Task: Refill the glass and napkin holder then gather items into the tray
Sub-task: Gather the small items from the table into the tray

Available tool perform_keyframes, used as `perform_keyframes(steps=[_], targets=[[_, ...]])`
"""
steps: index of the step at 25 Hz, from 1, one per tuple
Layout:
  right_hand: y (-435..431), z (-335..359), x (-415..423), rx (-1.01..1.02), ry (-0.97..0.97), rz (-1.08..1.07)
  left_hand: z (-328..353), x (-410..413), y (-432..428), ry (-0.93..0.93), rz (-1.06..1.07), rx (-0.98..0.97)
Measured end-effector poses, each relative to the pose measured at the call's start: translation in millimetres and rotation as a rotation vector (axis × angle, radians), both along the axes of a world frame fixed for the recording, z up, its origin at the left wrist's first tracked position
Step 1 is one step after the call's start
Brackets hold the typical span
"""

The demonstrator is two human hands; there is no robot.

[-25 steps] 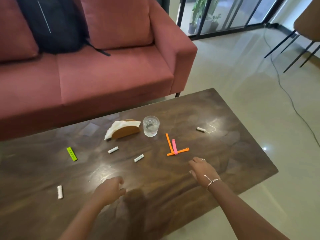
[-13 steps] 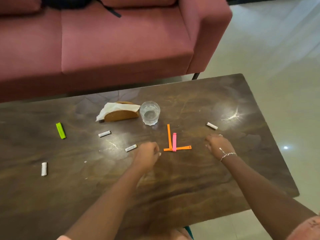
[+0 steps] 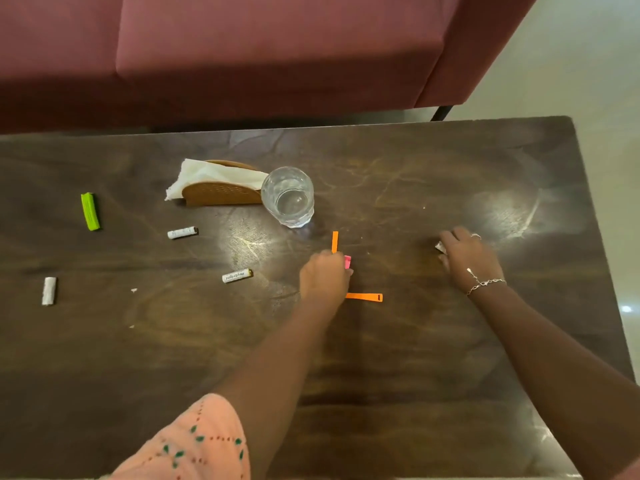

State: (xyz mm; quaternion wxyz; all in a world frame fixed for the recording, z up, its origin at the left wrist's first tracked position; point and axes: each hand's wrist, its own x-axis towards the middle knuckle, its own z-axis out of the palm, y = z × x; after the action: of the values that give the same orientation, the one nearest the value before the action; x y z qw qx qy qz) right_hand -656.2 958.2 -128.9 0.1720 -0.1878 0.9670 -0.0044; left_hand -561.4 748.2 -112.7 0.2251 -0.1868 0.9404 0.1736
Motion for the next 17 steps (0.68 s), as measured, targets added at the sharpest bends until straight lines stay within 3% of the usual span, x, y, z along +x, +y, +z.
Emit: perform_keyframes(steps=[4,8,12,17], targets=[[0,-14,-5,-0.021,-0.005,0.022,-14,-15,21,-0.062,0.005,-0.097],[0,-24,-5,-0.097,0.086,0.056,-15,-20,32,-0.086,0.059,-0.051],[5,-22,1,-0.180,0.111,0.057,6,-7,34,0.056,0.186,0.052],[-11,22,22,-0.464,0.194,-0.055,52,31,16,0.258,0.362,0.240]])
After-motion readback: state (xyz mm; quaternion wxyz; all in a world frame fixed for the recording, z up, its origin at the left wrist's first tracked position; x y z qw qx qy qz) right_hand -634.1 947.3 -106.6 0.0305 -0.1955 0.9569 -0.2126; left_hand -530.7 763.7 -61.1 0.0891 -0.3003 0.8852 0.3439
